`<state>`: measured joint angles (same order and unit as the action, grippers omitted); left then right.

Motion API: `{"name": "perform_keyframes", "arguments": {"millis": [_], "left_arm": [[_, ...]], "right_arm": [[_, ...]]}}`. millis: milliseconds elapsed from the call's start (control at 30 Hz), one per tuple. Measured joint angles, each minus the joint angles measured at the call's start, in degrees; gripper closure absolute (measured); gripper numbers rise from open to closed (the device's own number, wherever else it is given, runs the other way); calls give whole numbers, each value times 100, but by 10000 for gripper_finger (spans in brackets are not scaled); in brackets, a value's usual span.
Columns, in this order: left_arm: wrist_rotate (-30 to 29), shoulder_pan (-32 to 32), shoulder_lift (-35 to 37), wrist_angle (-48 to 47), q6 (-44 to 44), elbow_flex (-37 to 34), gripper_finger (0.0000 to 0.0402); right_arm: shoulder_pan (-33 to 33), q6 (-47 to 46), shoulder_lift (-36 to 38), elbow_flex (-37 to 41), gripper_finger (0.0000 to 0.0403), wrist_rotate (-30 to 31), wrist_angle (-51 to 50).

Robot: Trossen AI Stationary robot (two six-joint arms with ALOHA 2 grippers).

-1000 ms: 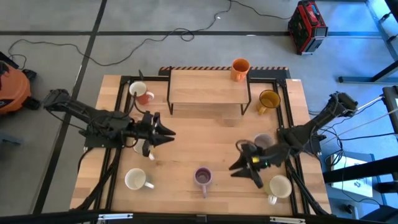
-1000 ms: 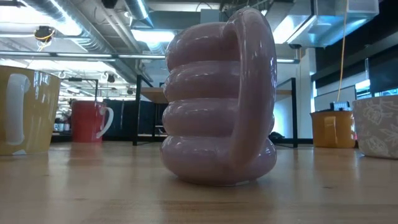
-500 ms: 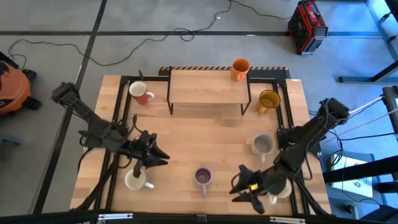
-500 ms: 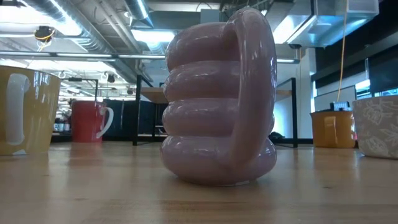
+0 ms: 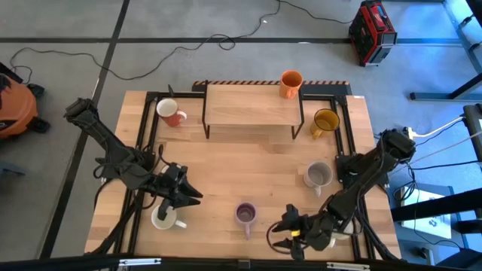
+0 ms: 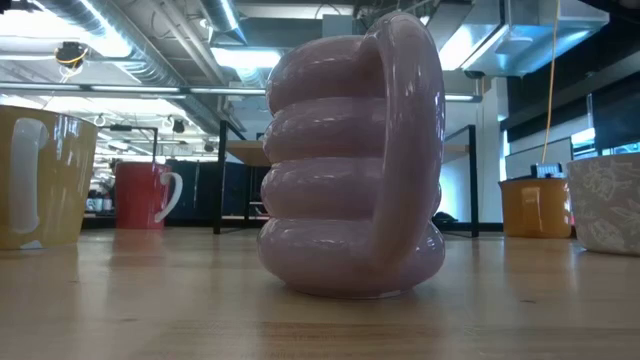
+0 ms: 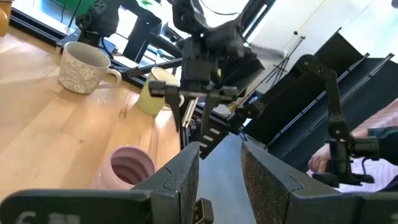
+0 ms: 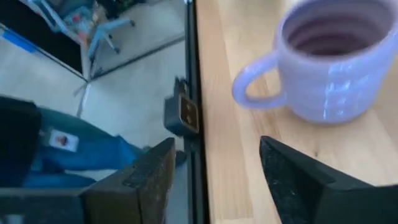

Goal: Place coffee mugs
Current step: Put the violet mug on the shelf

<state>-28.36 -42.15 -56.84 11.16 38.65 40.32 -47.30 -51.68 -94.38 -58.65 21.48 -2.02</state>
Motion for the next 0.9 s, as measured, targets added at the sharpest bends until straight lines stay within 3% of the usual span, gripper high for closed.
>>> {"name": "perform_keyframes", "arguments": {"millis": [400, 733, 900], "left_arm": [[-291, 0, -17, -4, 21, 0, 288], [-417, 1, -17, -2, 143, 0, 288], [-513, 1, -17, 2, 252, 0, 288]], "right_arm": [[-152, 478, -1044, 0, 169, 484, 455], [315, 1602, -1739, 0, 169, 632, 2435], [434, 1619, -2035, 0, 169, 662, 3094]]}}
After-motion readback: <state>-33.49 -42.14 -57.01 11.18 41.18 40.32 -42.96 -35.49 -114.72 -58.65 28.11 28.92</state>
